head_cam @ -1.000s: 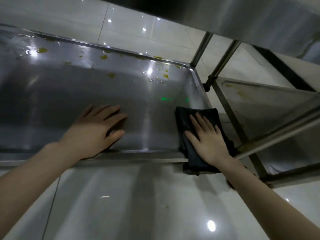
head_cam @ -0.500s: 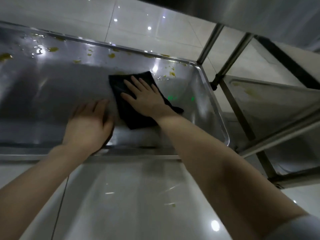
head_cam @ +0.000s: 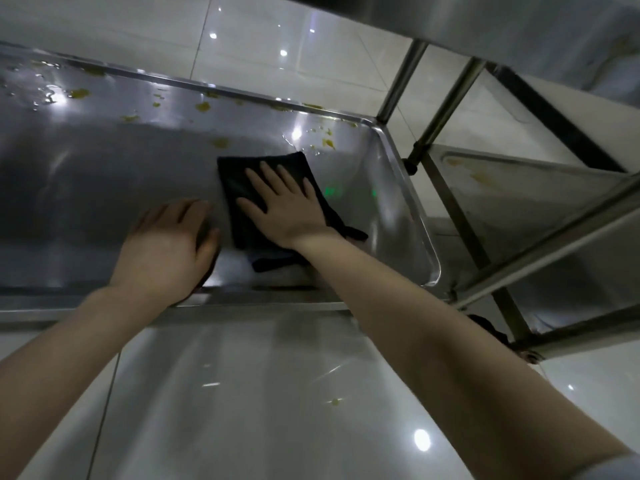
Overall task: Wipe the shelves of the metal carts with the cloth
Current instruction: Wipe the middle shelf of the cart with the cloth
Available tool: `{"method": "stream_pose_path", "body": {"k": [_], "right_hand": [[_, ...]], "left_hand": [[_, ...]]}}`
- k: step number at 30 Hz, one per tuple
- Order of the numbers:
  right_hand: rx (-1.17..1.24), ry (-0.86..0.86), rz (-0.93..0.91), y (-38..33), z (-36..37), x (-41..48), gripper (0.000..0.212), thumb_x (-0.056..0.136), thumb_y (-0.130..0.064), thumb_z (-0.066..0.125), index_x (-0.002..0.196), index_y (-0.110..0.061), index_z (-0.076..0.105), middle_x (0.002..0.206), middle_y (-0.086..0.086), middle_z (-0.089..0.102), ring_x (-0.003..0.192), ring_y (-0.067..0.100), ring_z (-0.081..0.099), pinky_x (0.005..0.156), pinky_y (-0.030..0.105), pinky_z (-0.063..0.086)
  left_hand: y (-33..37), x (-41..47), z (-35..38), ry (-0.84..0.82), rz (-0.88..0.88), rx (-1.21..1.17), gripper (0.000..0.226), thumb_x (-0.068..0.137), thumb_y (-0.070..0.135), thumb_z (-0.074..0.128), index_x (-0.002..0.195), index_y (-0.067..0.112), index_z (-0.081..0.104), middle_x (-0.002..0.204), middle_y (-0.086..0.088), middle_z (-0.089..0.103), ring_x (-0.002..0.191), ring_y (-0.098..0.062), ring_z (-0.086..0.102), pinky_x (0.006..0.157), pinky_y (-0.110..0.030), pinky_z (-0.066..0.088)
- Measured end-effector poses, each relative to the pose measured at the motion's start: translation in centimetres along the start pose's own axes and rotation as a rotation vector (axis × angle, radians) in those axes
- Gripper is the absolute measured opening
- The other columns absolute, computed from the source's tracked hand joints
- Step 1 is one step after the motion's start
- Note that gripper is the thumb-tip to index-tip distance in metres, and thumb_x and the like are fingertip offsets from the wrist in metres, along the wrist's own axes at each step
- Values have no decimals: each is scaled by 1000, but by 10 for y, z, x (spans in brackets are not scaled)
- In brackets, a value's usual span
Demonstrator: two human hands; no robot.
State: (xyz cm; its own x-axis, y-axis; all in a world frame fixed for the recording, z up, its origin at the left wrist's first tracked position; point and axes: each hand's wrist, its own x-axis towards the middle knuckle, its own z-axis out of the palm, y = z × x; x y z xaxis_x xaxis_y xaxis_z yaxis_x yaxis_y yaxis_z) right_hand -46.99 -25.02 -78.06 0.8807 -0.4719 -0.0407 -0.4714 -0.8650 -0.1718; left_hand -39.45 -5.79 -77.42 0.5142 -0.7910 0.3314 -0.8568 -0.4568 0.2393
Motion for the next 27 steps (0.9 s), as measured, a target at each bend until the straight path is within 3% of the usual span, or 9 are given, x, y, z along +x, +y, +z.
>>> {"method": "stream_pose_path", "body": {"k": [3, 7, 11, 16, 20, 23, 27], "right_hand": [[-4, 27, 32, 31, -9, -11, 64, 97, -64, 25, 155, -39, 14, 164, -10, 5, 150, 12, 1, 120, 43, 0], [-48, 80, 455, 124, -33, -57, 64, 99, -60, 26, 156, -32, 16, 165, -4, 7, 150, 17, 6, 120, 46, 6], [-65, 55, 691, 132, -32, -123, 70, 97, -64, 18, 157, -27, 8, 165, 0, -1, 150, 22, 0, 120, 48, 7], [-71, 74, 587, 79, -4, -176, 88, 82, -79, -1, 156, -30, 5, 165, -3, 0, 151, 17, -3, 119, 44, -4], [-69, -10, 550, 119, -27, -138, 80, 91, -74, 16, 156, -30, 3, 165, -2, -4, 151, 17, -5, 120, 49, -3], [-94, -25, 604, 131, -31, -108, 76, 94, -70, 16, 156, -28, -1, 165, -2, -8, 150, 16, -9, 120, 49, -5], [-127, 45, 457, 113, -19, -151, 74, 95, -68, 17, 157, -29, 8, 165, -2, 4, 151, 17, 3, 120, 45, 3]], "left_hand": [[-1, -1, -2, -28, 26, -13, 55, 88, 39, 36, 121, 2, 59, 122, -25, 59, 101, -46, 56, 86, -49, 46], [0, -3, -4, -41, 9, -49, 57, 87, 41, 34, 122, 4, 58, 132, -22, 55, 110, -45, 54, 91, -48, 44], [8, -3, -7, -41, -5, -56, 56, 87, 42, 34, 121, 5, 59, 129, -22, 55, 110, -45, 52, 84, -50, 47], [6, -4, -7, -28, 12, -52, 51, 87, 39, 39, 117, 4, 60, 127, -23, 55, 108, -46, 52, 78, -52, 49], [4, -2, -5, -14, -3, -75, 50, 87, 37, 40, 119, 3, 59, 130, -23, 54, 111, -46, 52, 82, -52, 48], [4, -2, -5, 8, -10, -73, 47, 87, 34, 41, 118, 3, 59, 125, -24, 57, 106, -46, 55, 80, -50, 48], [3, -5, -8, 8, -29, -47, 40, 88, 34, 38, 104, 7, 63, 112, -20, 62, 95, -42, 57, 75, -44, 46]]}}
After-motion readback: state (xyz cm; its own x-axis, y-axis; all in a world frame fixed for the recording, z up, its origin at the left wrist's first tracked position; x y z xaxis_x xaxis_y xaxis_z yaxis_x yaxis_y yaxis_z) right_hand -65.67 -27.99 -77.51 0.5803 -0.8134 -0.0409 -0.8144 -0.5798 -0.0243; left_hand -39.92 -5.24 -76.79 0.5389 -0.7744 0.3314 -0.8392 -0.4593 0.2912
